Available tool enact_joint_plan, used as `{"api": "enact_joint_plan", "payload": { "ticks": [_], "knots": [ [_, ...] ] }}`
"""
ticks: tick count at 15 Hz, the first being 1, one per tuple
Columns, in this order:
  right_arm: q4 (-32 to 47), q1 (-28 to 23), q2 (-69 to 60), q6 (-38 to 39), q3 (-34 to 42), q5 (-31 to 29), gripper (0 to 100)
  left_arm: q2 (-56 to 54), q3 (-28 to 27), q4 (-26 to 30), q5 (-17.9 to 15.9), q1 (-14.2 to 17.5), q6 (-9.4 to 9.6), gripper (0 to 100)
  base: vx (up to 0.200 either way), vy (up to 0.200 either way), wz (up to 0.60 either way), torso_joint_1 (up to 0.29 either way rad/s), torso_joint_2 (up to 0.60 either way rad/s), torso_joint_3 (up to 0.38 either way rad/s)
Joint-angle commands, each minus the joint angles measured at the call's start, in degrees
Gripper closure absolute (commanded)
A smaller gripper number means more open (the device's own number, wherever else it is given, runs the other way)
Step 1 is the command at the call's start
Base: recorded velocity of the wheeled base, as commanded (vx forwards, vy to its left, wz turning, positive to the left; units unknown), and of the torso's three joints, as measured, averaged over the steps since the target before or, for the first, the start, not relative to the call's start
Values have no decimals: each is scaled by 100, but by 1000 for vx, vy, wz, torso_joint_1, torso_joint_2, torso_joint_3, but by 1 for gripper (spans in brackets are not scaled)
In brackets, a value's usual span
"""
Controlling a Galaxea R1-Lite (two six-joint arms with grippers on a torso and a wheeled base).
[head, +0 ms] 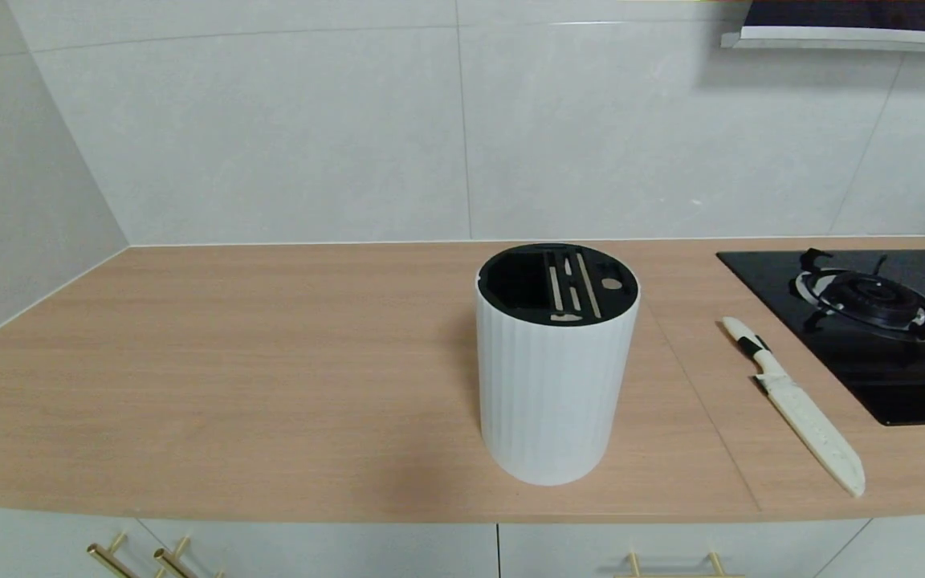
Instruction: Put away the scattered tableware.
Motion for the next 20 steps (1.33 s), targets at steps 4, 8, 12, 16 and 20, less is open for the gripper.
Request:
{"api": "enact_joint_plan", "payload": {
  "ticks": [4, 8, 12, 16, 20],
  "knots": [
    [2, -1, 9, -3, 1, 2, 0, 0, 0, -4, 3, 2, -1, 0, 0, 0, 0, 237, -535, -299],
    [2, -1, 9, -3, 1, 2, 0, 0, 0, -4, 3, 2, -1, 0, 0, 0, 0, 260, -565, -309],
    [2, -1, 9, 5, 1, 2, 0, 0, 0, -4, 3, 2, -1, 0, 0, 0, 0, 276, -583, -312],
    [2, -1, 0, 5, 1, 2, 0, 0, 0, -4, 3, 2, -1, 0, 0, 0, 0, 194, -414, -216],
    [2, -1, 9, -3, 1, 2, 0, 0, 0, -4, 3, 2, -1, 0, 0, 0, 0, 28, -52, -26]
  ]
}}
